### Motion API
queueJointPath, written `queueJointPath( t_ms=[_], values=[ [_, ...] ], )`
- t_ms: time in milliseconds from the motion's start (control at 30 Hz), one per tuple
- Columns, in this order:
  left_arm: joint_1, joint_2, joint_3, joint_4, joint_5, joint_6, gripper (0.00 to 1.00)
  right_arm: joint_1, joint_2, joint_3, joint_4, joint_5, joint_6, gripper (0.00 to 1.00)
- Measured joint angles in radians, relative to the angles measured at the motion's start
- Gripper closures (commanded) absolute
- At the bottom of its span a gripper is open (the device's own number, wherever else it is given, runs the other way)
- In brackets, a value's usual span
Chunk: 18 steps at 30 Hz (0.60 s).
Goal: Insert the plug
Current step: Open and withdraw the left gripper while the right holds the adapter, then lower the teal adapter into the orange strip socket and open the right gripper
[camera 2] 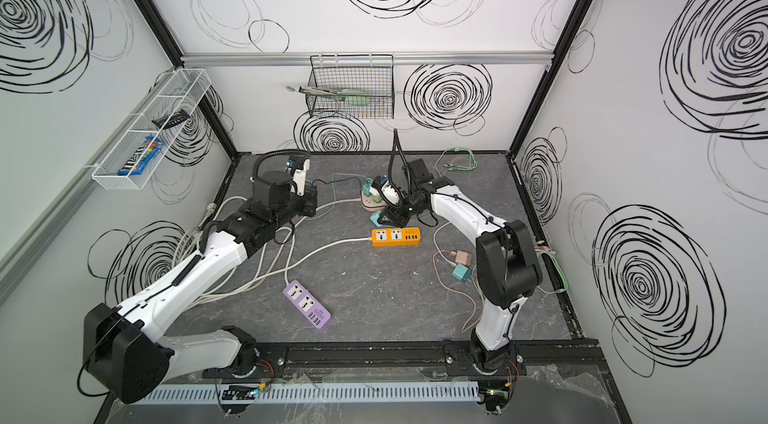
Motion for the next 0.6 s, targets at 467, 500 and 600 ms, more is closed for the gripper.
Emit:
queueJointPath(
  t_ms=[467,500,600],
  values=[
    [0.066,-0.007,-0.040,0.037,0.048,0.026,1.00,0.082,0.171,0.250,-0.294,0.302,-0.313,1.00],
    [0.070,-0.007,-0.040,0.037,0.051,0.025,1.00,0.083,0.179,0.251,-0.303,0.319,-0.323,1.00],
    [0.077,-0.007,-0.041,0.038,0.059,0.024,1.00,0.089,0.196,0.251,-0.322,0.362,-0.347,1.00]
  ],
)
